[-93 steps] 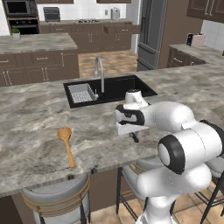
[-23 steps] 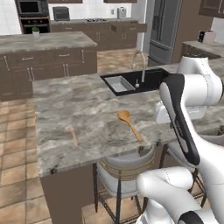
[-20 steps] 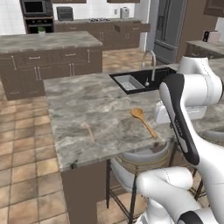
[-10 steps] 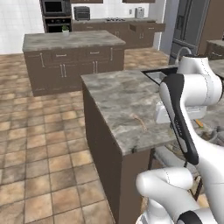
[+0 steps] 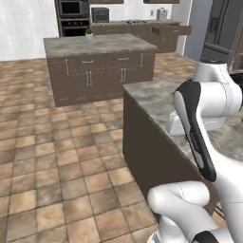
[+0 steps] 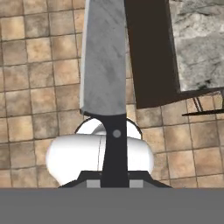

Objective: Pick up the metallic utensils from the counter and place them in the open drawer. Make sure not to pick up any wooden utensils.

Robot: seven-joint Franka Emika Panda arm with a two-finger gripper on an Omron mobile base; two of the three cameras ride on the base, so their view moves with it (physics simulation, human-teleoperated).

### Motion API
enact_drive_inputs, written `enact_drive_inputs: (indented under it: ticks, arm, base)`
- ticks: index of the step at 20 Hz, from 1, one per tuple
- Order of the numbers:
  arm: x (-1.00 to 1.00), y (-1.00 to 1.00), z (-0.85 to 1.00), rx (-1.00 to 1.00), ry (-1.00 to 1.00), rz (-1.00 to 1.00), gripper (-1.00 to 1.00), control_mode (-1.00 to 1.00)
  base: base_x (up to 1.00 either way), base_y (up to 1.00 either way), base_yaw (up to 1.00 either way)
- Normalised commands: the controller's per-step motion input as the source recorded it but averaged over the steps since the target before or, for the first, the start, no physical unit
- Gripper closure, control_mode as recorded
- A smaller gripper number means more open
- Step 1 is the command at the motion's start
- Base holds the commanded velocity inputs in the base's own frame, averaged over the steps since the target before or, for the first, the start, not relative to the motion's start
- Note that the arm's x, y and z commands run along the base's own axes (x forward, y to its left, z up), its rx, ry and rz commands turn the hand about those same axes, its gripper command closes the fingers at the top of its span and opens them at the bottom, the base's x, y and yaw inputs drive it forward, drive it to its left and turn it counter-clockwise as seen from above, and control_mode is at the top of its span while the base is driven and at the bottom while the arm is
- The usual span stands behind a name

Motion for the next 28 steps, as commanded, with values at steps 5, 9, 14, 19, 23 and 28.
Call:
enact_drive_inputs:
  ticks: [5,9,14,19,23,28]
  arm:
    - [0.00,0.00,0.00,0.00,0.00,0.00,1.00,1.00]
    - [0.00,0.00,0.00,0.00,0.00,0.00,1.00,1.00]
    - [0.00,0.00,0.00,0.00,0.00,0.00,1.00,1.00]
    - [0.00,0.00,0.00,0.00,0.00,0.00,1.00,1.00]
    - [0.00,0.00,0.00,0.00,0.00,0.00,1.00,1.00]
    - [0.00,0.00,0.00,0.00,0.00,0.00,1.00,1.00]
  base:
    - [1.00,1.00,-0.20]
    - [1.00,1.00,-0.31]
    - [1.00,1.00,-0.45]
    - [1.00,1.00,-0.51]
    - [1.00,1.00,-0.48]
    - [1.00,1.00,-0.48]
